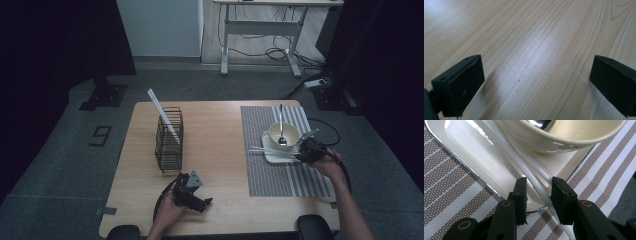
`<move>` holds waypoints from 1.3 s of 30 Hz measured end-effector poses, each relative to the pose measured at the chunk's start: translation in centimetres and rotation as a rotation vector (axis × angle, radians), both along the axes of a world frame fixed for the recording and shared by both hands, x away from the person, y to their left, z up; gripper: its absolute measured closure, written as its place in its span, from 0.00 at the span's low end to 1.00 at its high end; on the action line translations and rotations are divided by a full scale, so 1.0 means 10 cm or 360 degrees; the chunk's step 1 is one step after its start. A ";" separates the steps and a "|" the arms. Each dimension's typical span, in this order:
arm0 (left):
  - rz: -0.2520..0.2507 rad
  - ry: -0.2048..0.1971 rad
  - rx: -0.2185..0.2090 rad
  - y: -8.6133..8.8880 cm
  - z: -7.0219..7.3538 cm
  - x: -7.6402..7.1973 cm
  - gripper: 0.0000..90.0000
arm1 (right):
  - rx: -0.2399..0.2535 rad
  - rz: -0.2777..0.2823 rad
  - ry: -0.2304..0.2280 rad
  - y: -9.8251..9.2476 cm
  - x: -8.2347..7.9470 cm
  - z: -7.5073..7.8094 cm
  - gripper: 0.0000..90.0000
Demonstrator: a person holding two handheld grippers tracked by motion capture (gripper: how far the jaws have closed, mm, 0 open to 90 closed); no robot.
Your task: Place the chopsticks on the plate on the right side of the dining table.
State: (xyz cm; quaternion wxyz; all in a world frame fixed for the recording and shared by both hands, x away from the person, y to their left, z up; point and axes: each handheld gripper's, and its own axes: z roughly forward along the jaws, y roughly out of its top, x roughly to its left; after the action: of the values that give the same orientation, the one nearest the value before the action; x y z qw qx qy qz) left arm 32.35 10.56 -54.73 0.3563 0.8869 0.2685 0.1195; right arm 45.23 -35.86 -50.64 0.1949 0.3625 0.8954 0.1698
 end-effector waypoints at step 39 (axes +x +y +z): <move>-0.0020 0.0079 0.0061 -0.01 -0.02 0.03 0.00 | 0.0522 -0.0163 -0.0211 0.40 -0.73 0.05 0.00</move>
State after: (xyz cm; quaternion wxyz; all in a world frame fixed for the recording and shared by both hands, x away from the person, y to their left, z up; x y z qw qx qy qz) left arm 32.64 10.47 -54.92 0.3332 0.8980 0.2693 0.1004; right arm 37.94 -31.89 -50.11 0.2002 0.4226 0.8213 0.3268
